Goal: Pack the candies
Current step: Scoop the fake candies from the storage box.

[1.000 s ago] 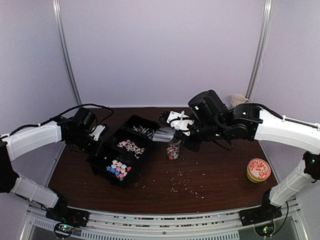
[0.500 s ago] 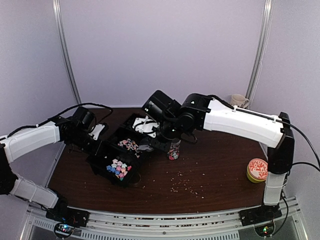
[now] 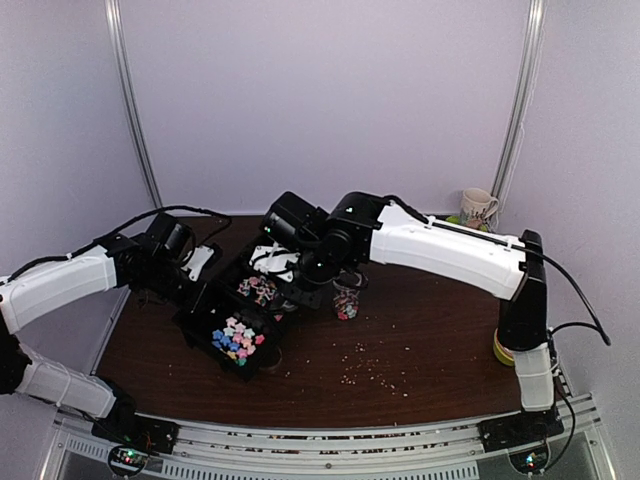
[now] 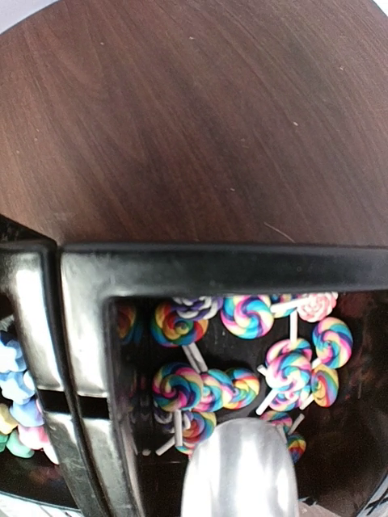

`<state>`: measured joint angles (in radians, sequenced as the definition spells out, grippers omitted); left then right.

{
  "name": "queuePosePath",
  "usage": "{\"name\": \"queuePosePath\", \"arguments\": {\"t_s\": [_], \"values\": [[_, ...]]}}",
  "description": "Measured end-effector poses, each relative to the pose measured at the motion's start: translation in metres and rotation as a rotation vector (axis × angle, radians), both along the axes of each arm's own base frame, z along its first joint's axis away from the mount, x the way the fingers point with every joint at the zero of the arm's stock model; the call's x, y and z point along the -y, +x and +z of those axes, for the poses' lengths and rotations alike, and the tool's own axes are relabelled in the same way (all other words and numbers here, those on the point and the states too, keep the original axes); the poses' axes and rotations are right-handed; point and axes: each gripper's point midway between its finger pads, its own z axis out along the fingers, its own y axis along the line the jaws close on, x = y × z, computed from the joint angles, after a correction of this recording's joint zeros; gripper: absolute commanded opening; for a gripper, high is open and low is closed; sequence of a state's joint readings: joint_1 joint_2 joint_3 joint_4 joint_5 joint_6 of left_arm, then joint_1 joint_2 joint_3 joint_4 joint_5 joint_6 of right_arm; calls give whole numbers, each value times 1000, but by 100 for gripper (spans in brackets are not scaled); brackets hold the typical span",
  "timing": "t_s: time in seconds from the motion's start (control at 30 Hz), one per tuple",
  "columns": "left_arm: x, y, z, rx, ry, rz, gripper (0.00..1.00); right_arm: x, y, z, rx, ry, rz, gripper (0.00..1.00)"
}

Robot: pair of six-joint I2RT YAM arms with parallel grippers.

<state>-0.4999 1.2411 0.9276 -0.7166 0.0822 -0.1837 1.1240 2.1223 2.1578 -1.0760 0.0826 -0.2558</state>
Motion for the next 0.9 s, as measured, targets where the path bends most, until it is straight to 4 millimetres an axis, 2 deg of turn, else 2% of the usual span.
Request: {"name": "queuePosePath", "arguments": {"t_s": [0.23,0.57,0.7,0.9], "values": [[-10,-5,-7,-14,64,7,0,-12,13,-21,-9,19,-43,0],[-22,-7,-13,-30,109,49,0,-38,32,-42,12,174,-159,0],[-22,-8,-15,-35,109,49,0,-51,33,-45,23,223,-114,0],[-29,-18,-22,-82,133,59,0,-59,24,-59,27,221,44,0]]}}
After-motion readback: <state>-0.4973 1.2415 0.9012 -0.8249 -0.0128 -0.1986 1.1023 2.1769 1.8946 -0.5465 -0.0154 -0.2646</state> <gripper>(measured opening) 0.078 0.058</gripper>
